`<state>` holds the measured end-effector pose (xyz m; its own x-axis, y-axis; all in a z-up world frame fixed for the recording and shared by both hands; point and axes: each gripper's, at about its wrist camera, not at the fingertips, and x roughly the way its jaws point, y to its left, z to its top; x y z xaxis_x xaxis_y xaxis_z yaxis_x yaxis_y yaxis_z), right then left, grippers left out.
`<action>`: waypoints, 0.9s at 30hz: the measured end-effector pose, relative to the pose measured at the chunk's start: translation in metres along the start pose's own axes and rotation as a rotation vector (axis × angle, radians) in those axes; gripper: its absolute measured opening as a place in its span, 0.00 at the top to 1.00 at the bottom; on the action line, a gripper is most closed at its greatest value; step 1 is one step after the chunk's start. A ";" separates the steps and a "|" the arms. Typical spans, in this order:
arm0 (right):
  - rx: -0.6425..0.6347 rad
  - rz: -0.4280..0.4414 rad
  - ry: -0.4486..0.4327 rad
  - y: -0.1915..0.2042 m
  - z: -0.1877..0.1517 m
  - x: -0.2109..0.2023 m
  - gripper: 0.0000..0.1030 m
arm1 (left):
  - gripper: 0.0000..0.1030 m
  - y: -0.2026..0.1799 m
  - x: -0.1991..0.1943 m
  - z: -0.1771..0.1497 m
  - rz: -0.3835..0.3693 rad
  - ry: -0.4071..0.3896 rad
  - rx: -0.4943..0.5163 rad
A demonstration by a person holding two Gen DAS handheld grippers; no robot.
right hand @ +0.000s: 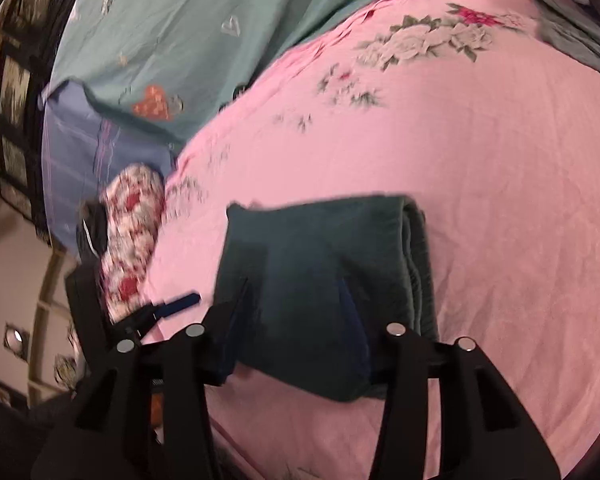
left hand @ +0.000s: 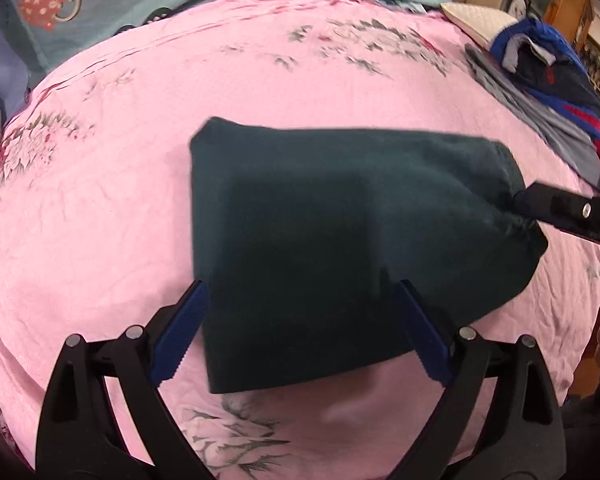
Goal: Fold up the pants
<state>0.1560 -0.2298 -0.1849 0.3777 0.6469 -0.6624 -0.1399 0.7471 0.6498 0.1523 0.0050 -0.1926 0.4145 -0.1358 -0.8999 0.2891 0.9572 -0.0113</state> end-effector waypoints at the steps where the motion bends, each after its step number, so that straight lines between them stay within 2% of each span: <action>1: -0.001 -0.036 0.043 -0.003 -0.007 0.008 0.54 | 0.08 -0.005 0.007 -0.003 0.007 0.026 0.016; 2: -0.006 -0.071 0.086 -0.010 -0.015 0.016 0.55 | 0.07 -0.008 0.016 -0.007 0.014 0.058 0.028; 5: -0.070 -0.086 0.075 -0.004 -0.016 0.007 0.55 | 0.04 -0.008 0.019 -0.008 0.032 0.060 0.021; 7: -0.106 -0.053 0.011 0.006 -0.010 -0.013 0.52 | 0.04 -0.007 0.009 -0.001 0.043 0.046 0.020; 8: -0.124 -0.044 -0.043 0.009 -0.006 -0.026 0.46 | 0.04 -0.008 0.001 -0.001 0.048 0.022 0.015; 9: -0.129 -0.057 -0.078 0.009 -0.004 -0.033 0.44 | 0.04 -0.008 -0.008 0.006 0.047 -0.006 0.006; 11: -0.112 -0.100 -0.123 0.001 0.003 -0.042 0.32 | 0.04 -0.009 -0.014 0.019 0.044 -0.026 -0.010; 12: -0.087 -0.116 -0.130 -0.006 0.007 -0.043 0.31 | 0.04 -0.010 -0.016 0.025 0.036 -0.030 -0.023; 14: -0.029 -0.131 -0.116 -0.022 0.014 -0.042 0.31 | 0.04 -0.015 -0.014 0.042 0.012 -0.033 -0.061; 17: 0.030 -0.113 -0.099 -0.038 0.021 -0.039 0.31 | 0.04 -0.026 0.002 0.056 0.039 -0.016 -0.073; 20: 0.007 -0.120 -0.083 -0.040 0.028 -0.035 0.31 | 0.04 -0.038 0.028 0.065 0.049 0.046 -0.100; 24: -0.044 -0.104 -0.048 -0.038 0.034 -0.023 0.31 | 0.04 -0.049 0.041 0.064 0.088 0.076 -0.080; 25: -0.051 -0.099 -0.035 -0.038 0.036 -0.021 0.31 | 0.04 -0.048 0.042 0.063 0.101 0.100 -0.067; 27: -0.069 -0.070 -0.010 -0.034 0.042 -0.019 0.31 | 0.04 -0.040 0.031 0.063 0.101 0.085 -0.099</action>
<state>0.1920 -0.2740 -0.1789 0.3976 0.5912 -0.7017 -0.1753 0.7996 0.5744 0.2081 -0.0538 -0.1928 0.3616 -0.0197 -0.9321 0.1617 0.9860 0.0419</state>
